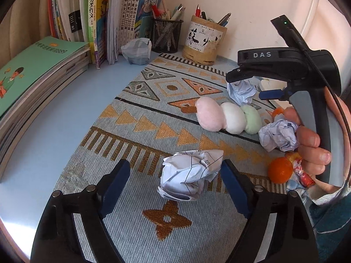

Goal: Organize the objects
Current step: 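Grasp a crumpled white paper ball with the left tool while the right tool grasps another, then carry both paper balls over the amber glass bowl and open both tools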

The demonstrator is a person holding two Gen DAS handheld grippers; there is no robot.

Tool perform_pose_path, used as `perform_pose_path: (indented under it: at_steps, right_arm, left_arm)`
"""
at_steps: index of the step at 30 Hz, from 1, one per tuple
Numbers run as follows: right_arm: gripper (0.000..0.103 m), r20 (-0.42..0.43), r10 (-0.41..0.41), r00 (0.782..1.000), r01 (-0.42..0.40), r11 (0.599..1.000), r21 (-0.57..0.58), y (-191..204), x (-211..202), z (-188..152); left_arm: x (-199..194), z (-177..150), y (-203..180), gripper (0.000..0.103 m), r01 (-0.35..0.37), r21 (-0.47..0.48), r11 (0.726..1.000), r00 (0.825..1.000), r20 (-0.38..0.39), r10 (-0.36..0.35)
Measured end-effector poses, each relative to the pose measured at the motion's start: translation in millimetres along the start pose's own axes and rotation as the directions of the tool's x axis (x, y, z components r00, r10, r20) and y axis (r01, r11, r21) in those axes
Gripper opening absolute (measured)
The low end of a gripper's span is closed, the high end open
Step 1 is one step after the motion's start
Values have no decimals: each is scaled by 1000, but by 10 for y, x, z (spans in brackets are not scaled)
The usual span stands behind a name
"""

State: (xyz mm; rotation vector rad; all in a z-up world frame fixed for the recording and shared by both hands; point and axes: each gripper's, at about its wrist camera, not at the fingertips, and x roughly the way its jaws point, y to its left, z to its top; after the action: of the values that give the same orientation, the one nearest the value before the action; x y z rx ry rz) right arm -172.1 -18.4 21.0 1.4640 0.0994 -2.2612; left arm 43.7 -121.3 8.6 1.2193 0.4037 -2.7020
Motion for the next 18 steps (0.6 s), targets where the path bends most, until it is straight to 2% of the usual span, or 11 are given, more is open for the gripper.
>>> perform_pose_path:
  at_steps: [1,2,3,4,5,8,11,14,16,18]
  right_arm:
    - [67,-6,1,1000,-1,1000,1,1,23,-2]
    - [61,-8,1,1000,-1,1000,-3,-5,36,-8]
    - [52,-7,-9,1000,9,1000,-11,-13,33,-18]
    - [43,-5,-21,1000,21,1000,-21,-10,28,-28]
    - [42,2,-25,1000,25,999,-26,-10,6,-43]
    - [40,69,8,998,-6,1000,-28,-22,-227,-104]
    - [40,163,46,986,-39,998,-45,-44,-664,-234]
    - [40,263,122,957,-102,991,-90,-149,-1238,-540]
    - [40,327,213,921,-184,976,-117,-353,-1617,-881]
    - [40,372,203,906,-177,979,-101,-559,-1893,-1242]
  left_arm:
    - [-1,-3,-15,74,6,8,1000,1000,1,-6]
    - [-8,-7,-28,66,17,13,1000,1000,6,-17]
    - [-20,-14,-41,55,28,17,999,999,15,-28]
    - [-31,-20,-57,49,29,26,999,999,24,-29]
    - [-39,-26,-76,44,25,36,999,999,30,-26]
    - [-72,-44,-121,42,18,69,997,999,50,-21]
    - [-178,-60,-138,42,36,87,996,995,94,-44]
    - [-331,-83,-173,42,72,86,994,990,115,-81]
    - [-450,-120,-241,42,110,100,989,984,131,-123]
    - [-564,-188,-365,42,144,130,981,976,147,-162]
